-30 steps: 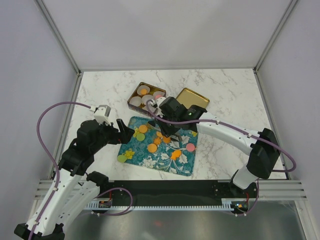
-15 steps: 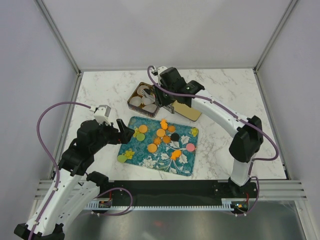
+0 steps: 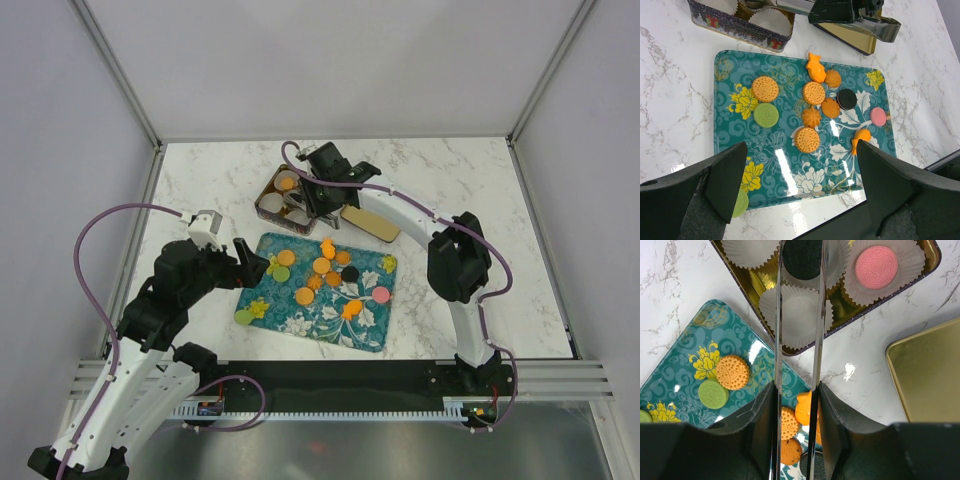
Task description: Pack the cookies
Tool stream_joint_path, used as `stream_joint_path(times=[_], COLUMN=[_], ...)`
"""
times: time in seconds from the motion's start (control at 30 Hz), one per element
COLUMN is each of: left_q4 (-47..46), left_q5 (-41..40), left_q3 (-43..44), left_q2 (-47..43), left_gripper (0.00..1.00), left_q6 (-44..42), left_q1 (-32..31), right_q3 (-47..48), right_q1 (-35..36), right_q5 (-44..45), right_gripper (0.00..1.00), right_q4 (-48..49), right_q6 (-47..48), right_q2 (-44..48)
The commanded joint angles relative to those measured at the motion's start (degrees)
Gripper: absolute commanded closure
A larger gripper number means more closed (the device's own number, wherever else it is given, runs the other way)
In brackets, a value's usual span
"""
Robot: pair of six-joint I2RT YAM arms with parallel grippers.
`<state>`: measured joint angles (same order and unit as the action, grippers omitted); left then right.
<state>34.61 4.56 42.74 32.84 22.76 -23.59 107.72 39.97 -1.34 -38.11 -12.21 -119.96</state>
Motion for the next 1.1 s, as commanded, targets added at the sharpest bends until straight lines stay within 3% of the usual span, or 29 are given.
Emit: stream_joint_path(times=[0.0, 0.57, 0.87, 1.07], left_q4=[-1.21, -1.30, -1.21, -1.21], left_q5=[-0.95, -0.87, -0.95, -0.78], left_q3=[-0.11, -0.11, -0.03, -0.03], left_q2=[-0.23, -0.14, -0.15, -0.23], left_gripper=[0.02, 0.02, 0.02, 0.02], left_q6=[-1.85, -1.93, -1.85, -1.85], left_q1=[-0.14, -0.22, -0.22, -0.22], right_q3=[2.76, 2.75, 0.57, -12.60], right_q1=[0.20, 0.11, 0.20, 2.74], right_q5=[0.20, 1.87, 1.43, 1.52], right_gripper=[0.60, 0.39, 0.50, 0.50], right_q4=[2.42, 2.16, 1.46, 2.16], right_q6=[-0.27, 0.43, -0.10, -0.36], right_q2=[0.78, 2.10, 10.61, 23.27])
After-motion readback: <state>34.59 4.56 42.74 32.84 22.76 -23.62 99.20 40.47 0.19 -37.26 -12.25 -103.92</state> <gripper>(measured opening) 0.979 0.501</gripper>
